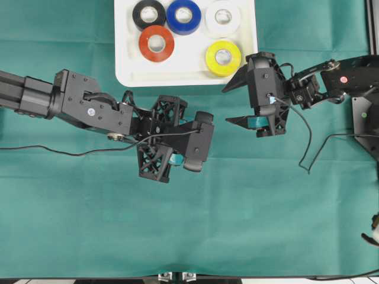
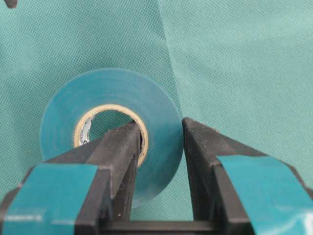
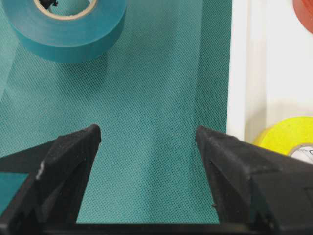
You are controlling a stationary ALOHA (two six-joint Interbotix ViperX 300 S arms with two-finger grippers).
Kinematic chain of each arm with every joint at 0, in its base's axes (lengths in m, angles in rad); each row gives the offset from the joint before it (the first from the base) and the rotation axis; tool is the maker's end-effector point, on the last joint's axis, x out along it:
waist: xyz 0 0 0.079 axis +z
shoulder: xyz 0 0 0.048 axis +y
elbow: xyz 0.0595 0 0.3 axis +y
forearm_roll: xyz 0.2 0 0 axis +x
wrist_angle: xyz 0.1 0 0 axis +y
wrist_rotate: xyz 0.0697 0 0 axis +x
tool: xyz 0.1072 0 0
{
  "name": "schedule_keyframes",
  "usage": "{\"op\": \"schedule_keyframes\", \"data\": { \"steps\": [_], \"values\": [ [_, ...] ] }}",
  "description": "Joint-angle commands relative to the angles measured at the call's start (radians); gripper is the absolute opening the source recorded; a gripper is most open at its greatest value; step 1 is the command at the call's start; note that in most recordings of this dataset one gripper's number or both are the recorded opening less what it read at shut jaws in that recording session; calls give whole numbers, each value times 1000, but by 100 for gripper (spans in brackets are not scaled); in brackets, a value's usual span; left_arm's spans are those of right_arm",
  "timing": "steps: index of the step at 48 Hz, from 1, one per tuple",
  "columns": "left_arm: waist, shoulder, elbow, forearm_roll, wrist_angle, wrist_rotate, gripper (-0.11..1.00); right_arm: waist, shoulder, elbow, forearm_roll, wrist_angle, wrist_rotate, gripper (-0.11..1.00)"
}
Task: Put the tape alternately from left to right into the white case.
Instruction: 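Lift the teal roll and carry it into the tray's center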
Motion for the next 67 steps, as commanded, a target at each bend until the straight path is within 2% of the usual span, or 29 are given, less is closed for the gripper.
{"op": "schedule_keyframes", "data": {
  "steps": [1, 29, 50, 67],
  "values": [
    [-5, -43, 2, 2, -2, 2, -4, 2, -20, -6, 2, -6, 0, 86],
    [80, -114, 44, 2, -2, 86, -4, 3, -20, -6, 2, -8, 0, 86],
    [192, -126, 58, 2, -29, 209, -4, 3, -20, -8, 2, -6, 0, 86],
    [316, -120, 110, 2, -160, 244, -4, 3, -20, -6, 2, -6, 0, 86]
  ]
}}
